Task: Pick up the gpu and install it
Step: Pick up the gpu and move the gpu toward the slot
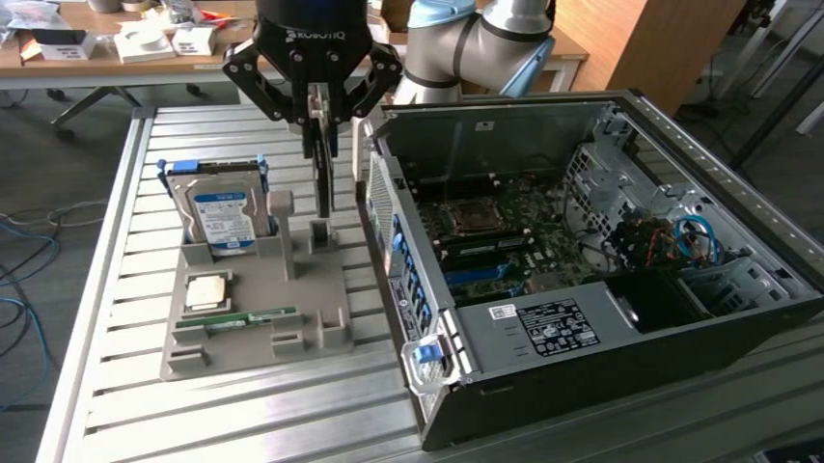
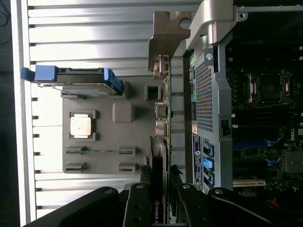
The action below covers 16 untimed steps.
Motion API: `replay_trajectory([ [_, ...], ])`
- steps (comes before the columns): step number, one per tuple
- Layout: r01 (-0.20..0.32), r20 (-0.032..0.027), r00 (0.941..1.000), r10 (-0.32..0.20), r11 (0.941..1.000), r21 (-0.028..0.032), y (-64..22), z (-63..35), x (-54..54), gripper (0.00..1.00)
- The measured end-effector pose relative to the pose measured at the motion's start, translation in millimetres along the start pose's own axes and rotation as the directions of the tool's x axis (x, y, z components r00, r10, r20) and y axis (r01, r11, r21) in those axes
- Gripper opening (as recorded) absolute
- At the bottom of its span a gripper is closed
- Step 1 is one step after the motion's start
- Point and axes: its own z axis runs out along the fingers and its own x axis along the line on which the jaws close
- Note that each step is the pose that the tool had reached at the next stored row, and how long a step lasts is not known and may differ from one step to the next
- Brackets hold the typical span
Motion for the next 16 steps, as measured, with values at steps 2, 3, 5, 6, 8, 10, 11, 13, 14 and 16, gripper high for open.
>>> replay_trajectory([
  [2, 0.0, -0.0001, 1.0, 0.0, 1.0, 0.0001, 0.0, -0.2, 0.0, 0.26],
  [3, 0.0, -0.0001, 1.0, 0.0, 1.0, 0.0001, 0.0, -0.4, 0.0, 0.26],
  [5, 0.0, 0.0, 1.0, 0.0, 1.0, 0.0001, 0.0, -0.7, 0.0, 0.26],
  [6, 0.0, 0.0, 1.0, 0.0, 1.0, 0.0, 0.0, -0.9, 0.0, 0.26],
  [8, 0.0, -0.0001, 1.0, 0.0, 1.0, -0.0015, 0.2, -2.9, 0.0, 0.26],
  [10, 0.0, -0.0001, 1.0, 0.0, 1.0, -0.0017, 0.2, -2.9, 0.0, 0.26],
  [11, 0.0, -0.0002, 1.0, 0.0, 1.0, -0.0017, 0.2, -3.0, 0.0, 0.26],
  [13, 0.0, -0.0002, 1.0, 0.0, 1.0, -0.0022, 0.2, -3.1, 0.0, 0.26],
  [14, 0.0, -0.0003, 1.0, 0.0, 1.0, -0.0024, 0.2, -3.4, -0.1, 0.26],
  [16, 0.0, -0.0003, 1.0, 0.0, 1.0, -0.0027, 0.3, -4.3, -0.5, 0.26],
])
